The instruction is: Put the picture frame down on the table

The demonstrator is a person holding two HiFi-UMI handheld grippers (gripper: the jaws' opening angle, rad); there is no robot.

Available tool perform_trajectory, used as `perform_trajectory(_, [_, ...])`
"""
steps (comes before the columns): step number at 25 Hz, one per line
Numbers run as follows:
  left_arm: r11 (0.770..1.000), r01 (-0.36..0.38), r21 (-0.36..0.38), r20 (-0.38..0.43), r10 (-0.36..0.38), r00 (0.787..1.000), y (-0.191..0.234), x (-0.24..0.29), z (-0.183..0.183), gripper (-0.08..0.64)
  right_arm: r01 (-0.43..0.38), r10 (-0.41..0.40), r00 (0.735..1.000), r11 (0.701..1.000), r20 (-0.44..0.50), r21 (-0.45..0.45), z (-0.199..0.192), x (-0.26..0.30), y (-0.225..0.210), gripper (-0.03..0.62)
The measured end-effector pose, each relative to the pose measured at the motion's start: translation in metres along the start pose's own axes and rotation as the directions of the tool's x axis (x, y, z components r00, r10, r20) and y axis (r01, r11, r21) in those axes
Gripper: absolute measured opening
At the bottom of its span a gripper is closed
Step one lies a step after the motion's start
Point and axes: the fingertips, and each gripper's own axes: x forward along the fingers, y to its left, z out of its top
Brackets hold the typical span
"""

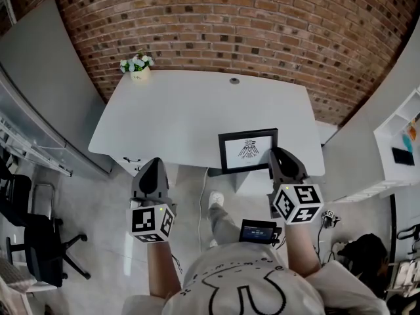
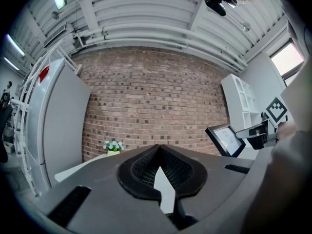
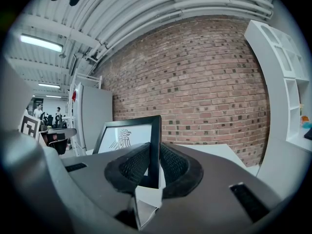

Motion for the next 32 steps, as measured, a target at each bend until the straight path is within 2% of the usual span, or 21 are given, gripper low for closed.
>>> perform_trajectory(11, [1.0, -0.021, 0.023, -0.013, 0.021, 1.0, 0.031, 0.04, -0.002, 0.009, -0.025, 0.025, 1.0, 1.0, 0.004, 0.009, 0.01, 0.062, 0.005, 0.066])
perform_trajectory(24, [0.998, -0.019, 0.053, -0.005, 0.019, 1.0, 0.086, 0.141, 0.013, 0.009, 0.009, -0.011, 0.999, 0.998, 0.03, 0.059, 0.034, 0.163, -0.016, 0.066])
perform_trajectory(32, [0.998, 0.008, 0.07, -0.013, -0.007, 1.0, 0.104, 0.198, 0.019, 0.009, 0.035, -0.038, 0.999, 0.996, 0.033, 0.085, 0.045, 0.212, -0.032, 0.066])
